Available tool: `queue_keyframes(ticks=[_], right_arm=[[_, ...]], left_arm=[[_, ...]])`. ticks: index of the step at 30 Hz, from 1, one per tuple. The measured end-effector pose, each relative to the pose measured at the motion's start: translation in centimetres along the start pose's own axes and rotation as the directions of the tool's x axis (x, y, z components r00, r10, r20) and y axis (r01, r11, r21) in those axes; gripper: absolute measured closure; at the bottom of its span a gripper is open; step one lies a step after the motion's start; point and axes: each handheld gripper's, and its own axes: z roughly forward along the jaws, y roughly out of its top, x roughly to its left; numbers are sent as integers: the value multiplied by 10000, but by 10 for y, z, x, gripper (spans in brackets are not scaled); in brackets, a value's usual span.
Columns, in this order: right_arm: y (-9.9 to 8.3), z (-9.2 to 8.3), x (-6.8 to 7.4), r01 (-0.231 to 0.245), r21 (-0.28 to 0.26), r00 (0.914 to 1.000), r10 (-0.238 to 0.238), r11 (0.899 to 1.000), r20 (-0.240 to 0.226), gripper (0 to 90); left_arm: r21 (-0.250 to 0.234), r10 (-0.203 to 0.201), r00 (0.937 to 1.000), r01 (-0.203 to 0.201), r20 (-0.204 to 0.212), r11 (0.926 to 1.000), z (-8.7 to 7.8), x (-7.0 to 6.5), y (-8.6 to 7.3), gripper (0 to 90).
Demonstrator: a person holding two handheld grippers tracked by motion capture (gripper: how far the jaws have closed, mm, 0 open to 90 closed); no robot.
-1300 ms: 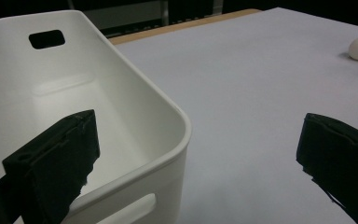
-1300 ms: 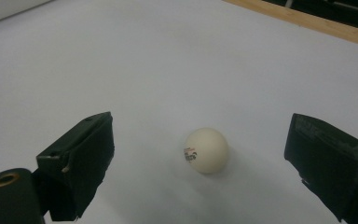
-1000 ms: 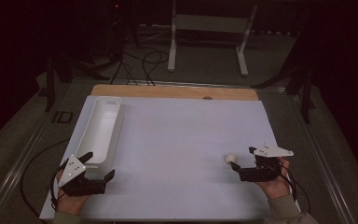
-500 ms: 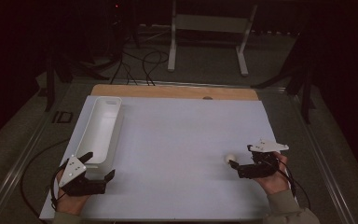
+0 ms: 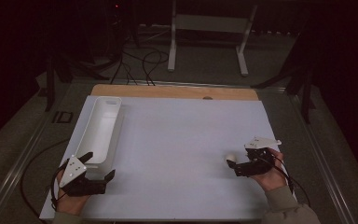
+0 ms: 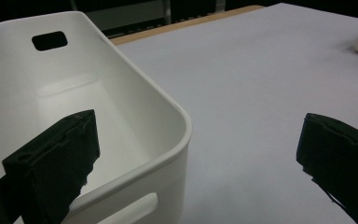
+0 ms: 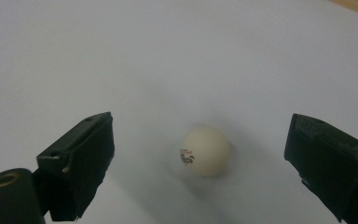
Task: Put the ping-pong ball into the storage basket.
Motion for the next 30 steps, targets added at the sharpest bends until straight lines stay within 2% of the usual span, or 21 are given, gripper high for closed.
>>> queue_keyframes(ticks=[14,30], right_arm=[[7,4,-3,260,353,9997,-259,9990,-34,78],[15,13,-7,428,1044,9990,-411,9936,-181,78]], left_arm=[[-11,19,10000,-19,-16,10000,0,0,0,0],[-37,10,10000,-10,-4,10000,0,0,0,0]])
